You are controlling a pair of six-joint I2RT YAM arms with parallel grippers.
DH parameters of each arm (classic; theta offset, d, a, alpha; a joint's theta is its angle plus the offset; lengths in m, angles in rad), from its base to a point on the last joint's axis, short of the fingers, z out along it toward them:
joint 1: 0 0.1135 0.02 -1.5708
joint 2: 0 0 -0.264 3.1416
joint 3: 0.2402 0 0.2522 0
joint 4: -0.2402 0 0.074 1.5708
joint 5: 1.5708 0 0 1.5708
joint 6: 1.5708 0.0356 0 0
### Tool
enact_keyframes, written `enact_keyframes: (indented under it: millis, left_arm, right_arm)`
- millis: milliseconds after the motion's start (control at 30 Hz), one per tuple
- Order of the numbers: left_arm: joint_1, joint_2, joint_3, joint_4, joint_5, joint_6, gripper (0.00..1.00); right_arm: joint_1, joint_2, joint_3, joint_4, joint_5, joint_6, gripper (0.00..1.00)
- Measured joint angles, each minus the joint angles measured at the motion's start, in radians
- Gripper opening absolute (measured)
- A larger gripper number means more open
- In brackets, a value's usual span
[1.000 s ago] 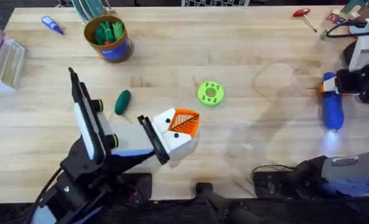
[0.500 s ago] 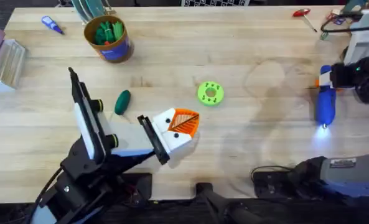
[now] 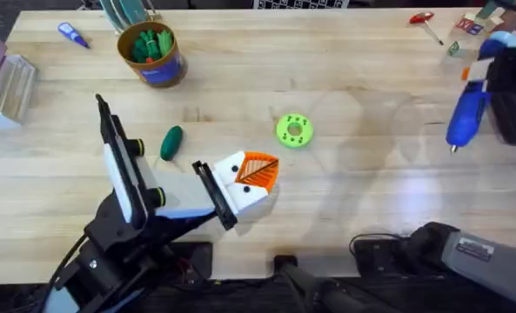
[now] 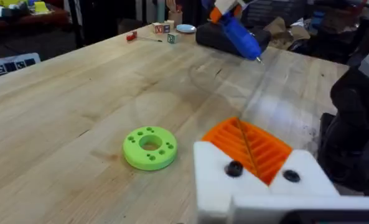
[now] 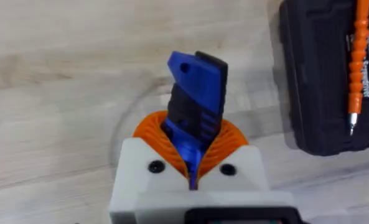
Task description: Pick up the gripper from the table and insert it into the empty holder that is missing its gripper. Then pick up a screw, insert it into the mounting hole, and use the screwdriver to tighten it. Finally, clean up the table by picking up the vegetable and placing it into the bucket.
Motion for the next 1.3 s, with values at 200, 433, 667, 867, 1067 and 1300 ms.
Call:
enact_keyframes:
  millis: [200, 433, 667, 867, 1067, 1300]
  left_arm:
    - [0.0, 0.0, 0.0, 0.0, 0.0, 0.0, 0.012]
    - [0.0, 0.0, 0.0, 0.0, 0.0, 0.0, 0.012]
    - [0.0, 0.0, 0.0, 0.0, 0.0, 0.0, 0.012]
    - [0.0, 0.0, 0.0, 0.0, 0.0, 0.0, 0.012]
    - [0.0, 0.0, 0.0, 0.0, 0.0, 0.0, 0.012]
    - [0.0, 0.0, 0.0, 0.0, 0.0, 0.0, 0.012]
  right_arm:
    - [0.052, -0.177, -0.01, -0.019, -0.03, 0.09, 0.023]
    - [0.105, -0.447, -0.192, 0.126, -0.055, 0.207, 0.023]
    - [0.246, -0.674, -0.404, 0.449, -0.221, 0.369, 0.023]
    - [0.464, -0.747, -0.455, 0.633, -0.319, 0.446, 0.023]
    - [0.689, -0.746, -0.456, 0.835, -0.341, 0.465, 0.023]
    - [0.885, -0.683, -0.456, 1.012, -0.348, 0.468, 0.023]
